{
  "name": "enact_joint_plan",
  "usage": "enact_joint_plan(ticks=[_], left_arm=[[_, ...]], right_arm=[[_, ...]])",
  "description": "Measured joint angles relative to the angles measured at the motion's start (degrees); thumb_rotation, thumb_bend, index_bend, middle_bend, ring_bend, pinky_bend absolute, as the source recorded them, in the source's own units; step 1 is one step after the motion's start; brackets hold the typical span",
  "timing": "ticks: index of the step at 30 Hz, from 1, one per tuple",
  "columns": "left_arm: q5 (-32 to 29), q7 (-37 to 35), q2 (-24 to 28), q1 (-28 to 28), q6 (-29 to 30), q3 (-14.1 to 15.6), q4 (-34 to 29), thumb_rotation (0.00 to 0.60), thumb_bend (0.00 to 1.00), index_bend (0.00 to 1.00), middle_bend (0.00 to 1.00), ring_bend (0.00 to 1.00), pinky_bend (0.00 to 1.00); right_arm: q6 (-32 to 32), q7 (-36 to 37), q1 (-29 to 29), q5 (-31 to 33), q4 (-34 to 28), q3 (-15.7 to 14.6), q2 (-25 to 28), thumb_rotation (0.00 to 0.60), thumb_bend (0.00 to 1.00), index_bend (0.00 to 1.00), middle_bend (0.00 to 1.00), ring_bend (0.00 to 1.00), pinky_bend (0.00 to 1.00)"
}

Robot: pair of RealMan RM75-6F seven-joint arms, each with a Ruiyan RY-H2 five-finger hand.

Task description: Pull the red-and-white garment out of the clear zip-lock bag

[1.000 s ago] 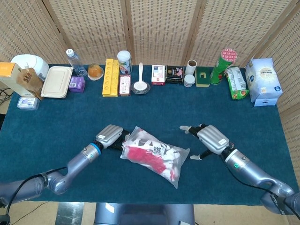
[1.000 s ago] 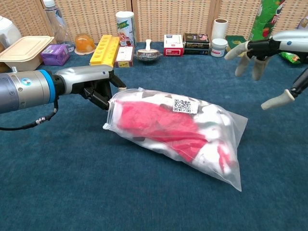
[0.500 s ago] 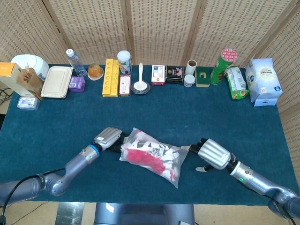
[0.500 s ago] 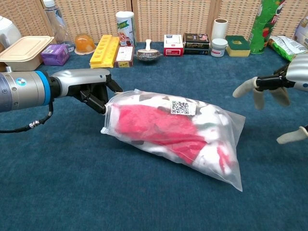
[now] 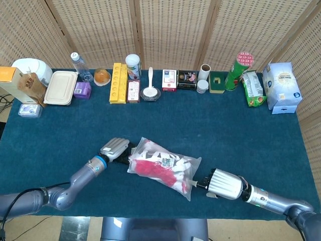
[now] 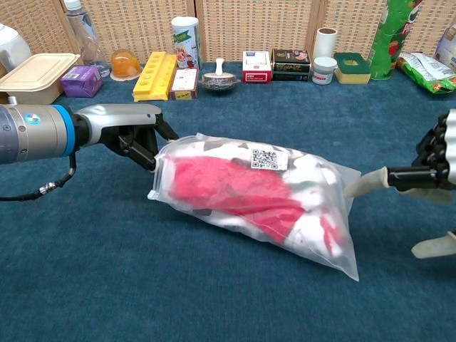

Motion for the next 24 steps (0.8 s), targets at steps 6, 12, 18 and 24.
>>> enact_joint_plan(ticks=[6,12,18,24], left_arm=[[-3.2,2.1,0.4,-0.7,0.4,0.3,-2.0,0.6,0.46,0.79,1.0,1.0,0.99],[-6.0,2.9,1.2,-1.3,0.5,0.6,-3.7,0.6,0.46,0.79,1.0,1.0,0.99],[-8.9,3.2,1.7,-1.8,0.4,0.9,-4.9,0.6,0.45,0.79,1.0,1.0,0.99],[-10.7,3.6,2.0,-2.3,0.5,1.3,-5.9,0.6,0.45,0.79,1.0,1.0,0.99]], right_arm=[[0.0,-2.0,0.5,-0.3,2.2,-0.9,-2.2,0.473,0.16,0.28,0.86,1.0,1.0],[-0.3,-2.3,0.9,0.4,4.3,-1.5,-3.4,0.468,0.19,0.3,0.86,1.0,1.0],[-0.1,-2.7,1.2,0.3,5.8,-2.8,-4.7,0.477,0.23,0.32,0.86,1.0,1.0],[0.0,-3.3,1.3,0.2,6.8,-3.9,-5.6,0.553,0.26,0.33,0.86,1.0,1.0]])
